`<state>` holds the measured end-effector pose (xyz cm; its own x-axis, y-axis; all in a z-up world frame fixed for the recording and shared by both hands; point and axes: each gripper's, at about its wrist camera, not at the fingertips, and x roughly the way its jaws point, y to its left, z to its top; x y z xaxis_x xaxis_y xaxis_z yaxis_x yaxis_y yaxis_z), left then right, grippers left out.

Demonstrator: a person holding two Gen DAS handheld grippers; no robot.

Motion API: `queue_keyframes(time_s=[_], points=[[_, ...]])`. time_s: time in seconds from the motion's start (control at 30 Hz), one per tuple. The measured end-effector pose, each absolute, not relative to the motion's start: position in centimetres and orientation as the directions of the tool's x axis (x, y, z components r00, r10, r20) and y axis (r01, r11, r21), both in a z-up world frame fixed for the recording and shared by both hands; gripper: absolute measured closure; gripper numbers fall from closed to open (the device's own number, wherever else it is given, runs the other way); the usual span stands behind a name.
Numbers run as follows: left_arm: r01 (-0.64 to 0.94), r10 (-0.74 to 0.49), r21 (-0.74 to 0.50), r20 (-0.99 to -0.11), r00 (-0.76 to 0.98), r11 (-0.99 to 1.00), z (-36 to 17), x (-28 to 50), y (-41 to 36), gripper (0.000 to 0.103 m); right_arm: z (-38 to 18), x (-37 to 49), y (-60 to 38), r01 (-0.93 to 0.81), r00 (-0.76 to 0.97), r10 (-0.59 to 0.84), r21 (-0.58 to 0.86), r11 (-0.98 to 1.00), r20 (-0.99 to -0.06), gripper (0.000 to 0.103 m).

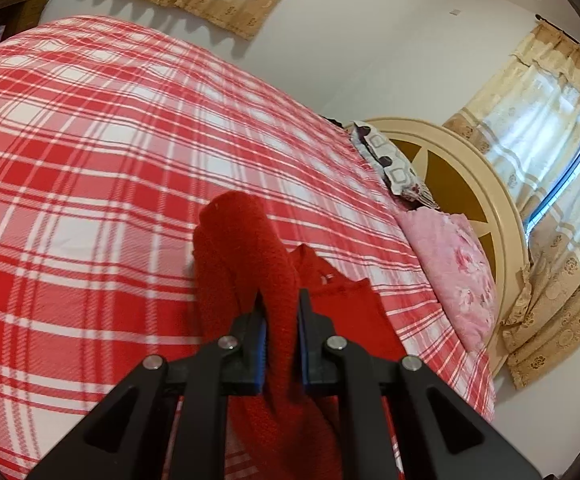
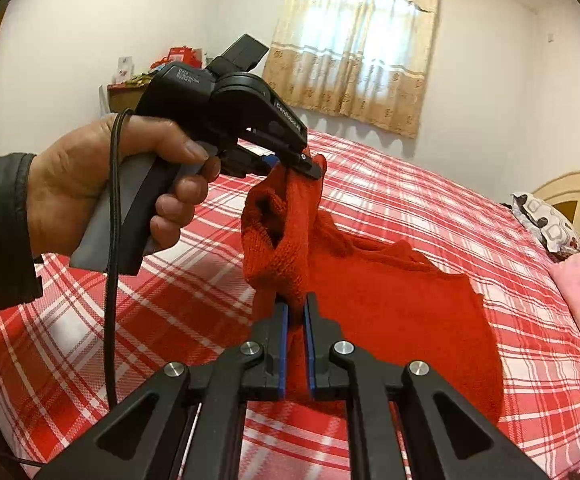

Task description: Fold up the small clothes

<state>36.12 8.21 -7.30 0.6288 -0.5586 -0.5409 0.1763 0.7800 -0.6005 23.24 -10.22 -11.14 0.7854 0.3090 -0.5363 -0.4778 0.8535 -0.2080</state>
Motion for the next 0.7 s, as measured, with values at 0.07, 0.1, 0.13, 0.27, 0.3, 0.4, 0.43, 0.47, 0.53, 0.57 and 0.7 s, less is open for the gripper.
queue_keyframes(time_s=[0.07, 0.1, 0.13, 0.27, 0.3, 0.4, 0.43, 0.47, 0.53, 0.57, 0.7], points=[[0.172, -0.561, -0.606, -0.541, 0.627, 0.776, -7.2, 36.3, 7.6, 0.09, -11.2, 23.3, -10.5, -0.471, 0.787, 0.308, -0.196, 0.86, -0.534, 0.097], [0.167, -0.563, -0.612, -0.541, 0.625, 0.773, -7.1, 36.4, 7.2, 0.09, -11.1, 23.4, -11.0, -0.466, 0.788, 0.307, -0.19, 0.864, -0.534, 0.097], [0.165, -0.566, -0.616, -0.539, 0.624, 0.77, -7.1, 36.5, 7.0, 0.09, -11.0, 23.5, -11.5, -0.462, 0.788, 0.309, -0.181, 0.868, -0.533, 0.097], [0.173, -0.573, -0.618, -0.537, 0.62, 0.767, -6.5, 36.9, 5.1, 0.09, -10.4, 23.5, -13.0, -0.45, 0.793, 0.311, -0.16, 0.879, -0.523, 0.097], [0.174, -0.574, -0.619, -0.536, 0.62, 0.766, -6.4, 36.9, 4.7, 0.09, -10.3, 23.4, -13.3, -0.448, 0.794, 0.312, -0.155, 0.881, -0.521, 0.097], [0.179, -0.574, -0.616, -0.535, 0.62, 0.767, -5.9, 37.2, 3.3, 0.09, -9.8, 23.4, -14.7, -0.437, 0.796, 0.314, -0.132, 0.89, -0.518, 0.097], [0.184, -0.58, -0.619, -0.531, 0.618, 0.763, -5.8, 37.3, 2.9, 0.09, -9.7, 23.5, -15.2, -0.432, 0.795, 0.313, -0.122, 0.894, -0.519, 0.097], [0.19, -0.584, -0.62, -0.529, 0.616, 0.762, -5.7, 37.4, 2.4, 0.09, -9.7, 23.8, -15.9, -0.429, 0.795, 0.314, -0.113, 0.896, -0.519, 0.097], [0.2, -0.59, -0.618, -0.527, 0.612, 0.76, -5.4, 37.6, 1.4, 0.09, -9.5, 24.0, -16.8, -0.419, 0.795, 0.313, -0.098, 0.902, -0.52, 0.097], [0.207, -0.596, -0.619, -0.525, 0.608, 0.757, -5.4, 37.7, 0.9, 0.09, -9.3, 24.1, -17.5, -0.413, 0.795, 0.31, -0.09, 0.906, -0.521, 0.097], [0.227, -0.608, -0.614, -0.53, 0.591, 0.756, -5.2, 38.2, -1.1, 0.09, -9.1, 24.3, -19.3, -0.396, 0.792, 0.307, -0.061, 0.916, -0.528, 0.097]])
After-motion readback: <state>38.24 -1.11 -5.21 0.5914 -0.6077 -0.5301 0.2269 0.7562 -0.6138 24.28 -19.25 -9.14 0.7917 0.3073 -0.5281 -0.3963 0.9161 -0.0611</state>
